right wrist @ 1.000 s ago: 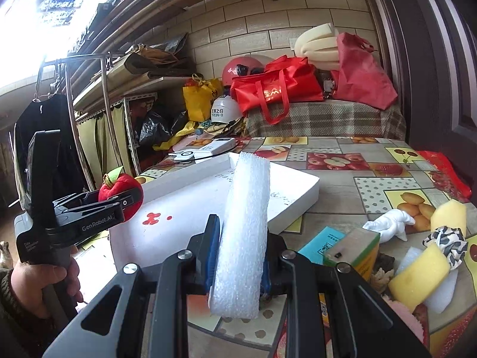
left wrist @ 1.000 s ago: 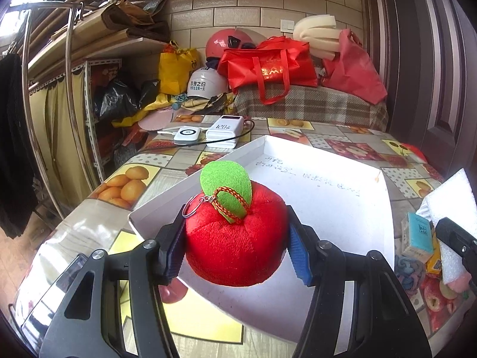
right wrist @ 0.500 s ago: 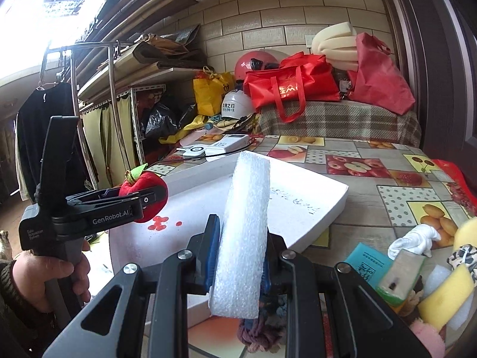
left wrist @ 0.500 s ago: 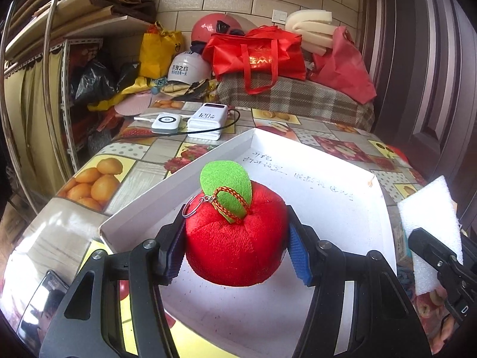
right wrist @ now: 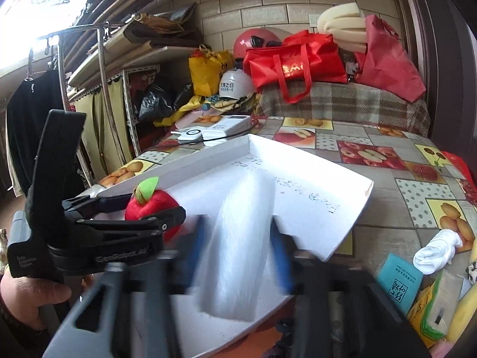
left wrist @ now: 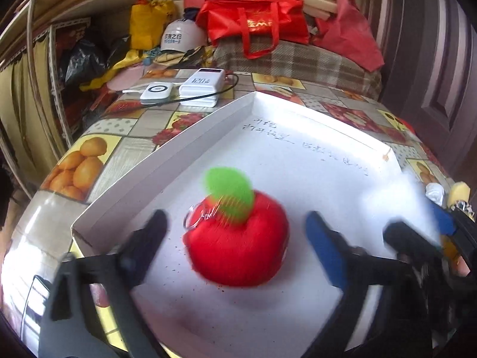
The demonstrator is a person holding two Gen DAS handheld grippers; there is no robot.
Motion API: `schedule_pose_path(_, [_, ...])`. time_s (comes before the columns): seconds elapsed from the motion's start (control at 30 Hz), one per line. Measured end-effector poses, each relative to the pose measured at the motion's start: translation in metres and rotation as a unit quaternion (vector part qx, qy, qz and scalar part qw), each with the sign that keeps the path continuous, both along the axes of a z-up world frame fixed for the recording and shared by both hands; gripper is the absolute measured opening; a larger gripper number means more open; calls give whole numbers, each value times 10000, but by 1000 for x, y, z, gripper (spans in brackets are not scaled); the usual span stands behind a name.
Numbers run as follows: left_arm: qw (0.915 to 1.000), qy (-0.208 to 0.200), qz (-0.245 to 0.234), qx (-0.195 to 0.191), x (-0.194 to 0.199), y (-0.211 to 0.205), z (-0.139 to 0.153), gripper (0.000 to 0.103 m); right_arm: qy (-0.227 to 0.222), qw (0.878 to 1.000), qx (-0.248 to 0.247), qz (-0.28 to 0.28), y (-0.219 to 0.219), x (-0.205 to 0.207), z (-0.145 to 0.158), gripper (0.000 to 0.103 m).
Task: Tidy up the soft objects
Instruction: 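Carry the red apple into the white box and open the left gripper, then lower the white foam strip into the box and open the right gripper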
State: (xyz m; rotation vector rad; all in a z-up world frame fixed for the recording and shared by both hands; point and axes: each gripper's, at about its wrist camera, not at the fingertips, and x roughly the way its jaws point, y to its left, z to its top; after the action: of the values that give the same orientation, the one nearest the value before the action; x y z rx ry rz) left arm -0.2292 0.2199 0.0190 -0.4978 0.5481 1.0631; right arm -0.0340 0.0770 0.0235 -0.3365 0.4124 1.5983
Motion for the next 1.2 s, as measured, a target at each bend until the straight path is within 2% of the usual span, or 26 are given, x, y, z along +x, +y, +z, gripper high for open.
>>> schedule_pose_path(0.03, [10000,-68,9,-9,-3,1,0,103,54,9999,33,-85,-1,3,0,91])
schedule_pose_path(0.23, [9998,-151,109,118,-9,-4,4,103,14,9998,198,-84,-9,2,5,92])
schedule_pose_path(0.37, [9981,-428,238,367,-20,-15,11,103,-138,9982,573,-62,-23,-6,11,103])
schedule_pose_path(0.47, [9962,-563,308,588,-26,-27,17,103,-241,9967,770,4,-33,-9,14,103])
schedule_pose_path(0.6, [9953,-491,194,807,-19,-45,22,103,-312,9955,900,5,-48,-9,16,103])
schedule_pose_path(0.67, [9946,-435,70,943,-13,-55,24,103,-205,9955,924,-21,-55,-3,16,103])
schedule_pose_path(0.77, [9930,-451,-128,1082,-5,-67,26,103,224,9947,994,140,-69,16,21,103])
schedule_pose_path(0.83, [9923,-408,-202,1148,-1,-71,27,103,417,9923,1141,232,-85,28,34,103])
schedule_pose_path(1.03, [9925,-543,-173,1080,-7,-69,26,103,449,9762,2101,299,-147,45,89,103])
schedule_pose_path(1.2, [9914,-802,-147,1025,-17,-69,26,103,804,9693,2304,300,-170,60,112,103])
